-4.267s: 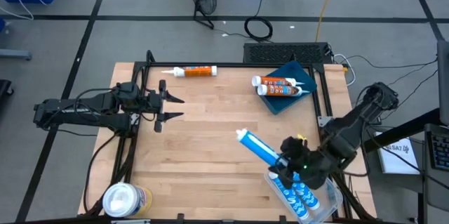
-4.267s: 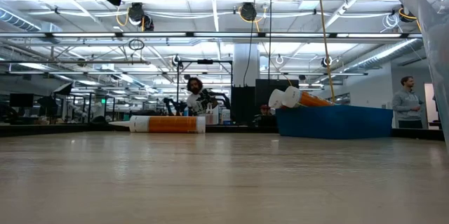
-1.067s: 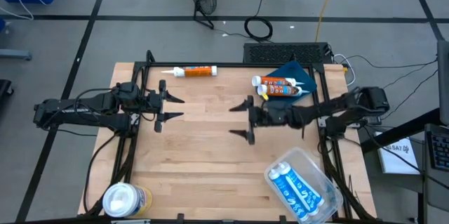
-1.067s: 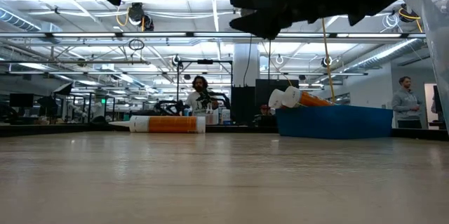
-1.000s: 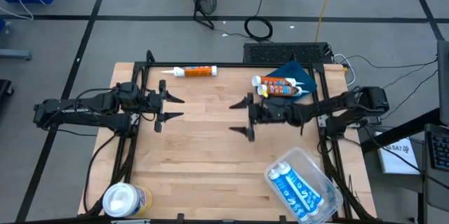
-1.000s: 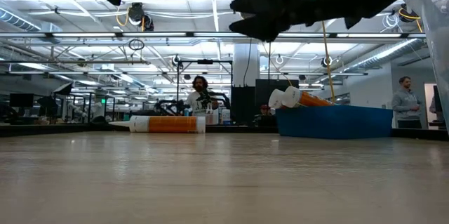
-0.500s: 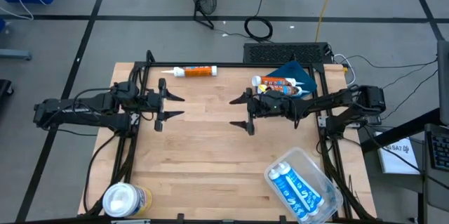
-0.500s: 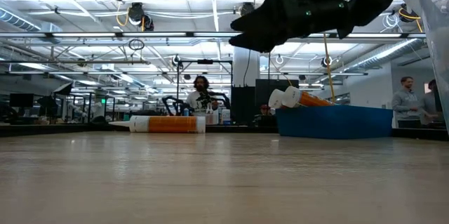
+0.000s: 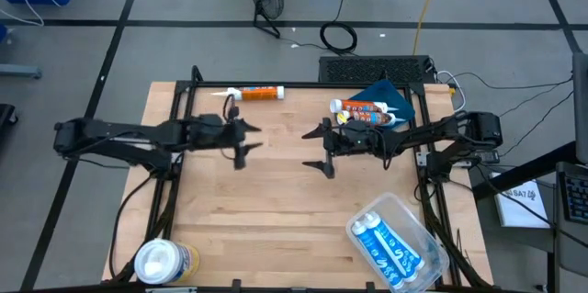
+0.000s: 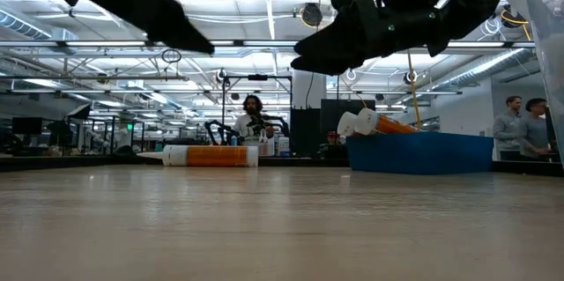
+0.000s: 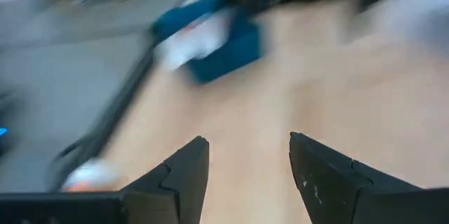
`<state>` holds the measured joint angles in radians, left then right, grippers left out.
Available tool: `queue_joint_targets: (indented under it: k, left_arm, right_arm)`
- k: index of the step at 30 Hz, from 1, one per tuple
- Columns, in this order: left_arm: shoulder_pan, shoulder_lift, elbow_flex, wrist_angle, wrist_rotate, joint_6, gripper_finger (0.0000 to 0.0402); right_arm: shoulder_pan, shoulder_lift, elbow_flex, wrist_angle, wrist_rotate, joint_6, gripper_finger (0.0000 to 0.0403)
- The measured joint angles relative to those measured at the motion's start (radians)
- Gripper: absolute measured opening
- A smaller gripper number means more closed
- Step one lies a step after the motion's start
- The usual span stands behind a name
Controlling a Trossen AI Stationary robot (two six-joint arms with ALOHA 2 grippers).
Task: Pick & place silicon tubes, Sealant and Lysol wipes
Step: Put the orange sealant into the blue bin
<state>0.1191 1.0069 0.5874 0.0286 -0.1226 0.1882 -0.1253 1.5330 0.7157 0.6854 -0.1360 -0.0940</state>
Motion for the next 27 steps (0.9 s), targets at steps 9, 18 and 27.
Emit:
queue_joint_targets:
  k: [9,18,27]
  left_arm:
    - [0.249,0.261,0.274,-0.42,-0.244,-0.173,0.0203]
    - [0.506,0.535,0.428,-0.297,-0.343,-0.074,0.0271]
    - [0.645,0.734,0.432,-0.182,-0.223,-0.078,0.0266]
  right_arm:
    - [0.0,0.0,-0.014,0.02,0.0,0.003,0.0381]
    - [0.002,0.0,-0.014,0.045,0.0,0.034,0.0381]
    - [0.003,0.0,-0.014,0.045,0.0,0.056,0.0381]
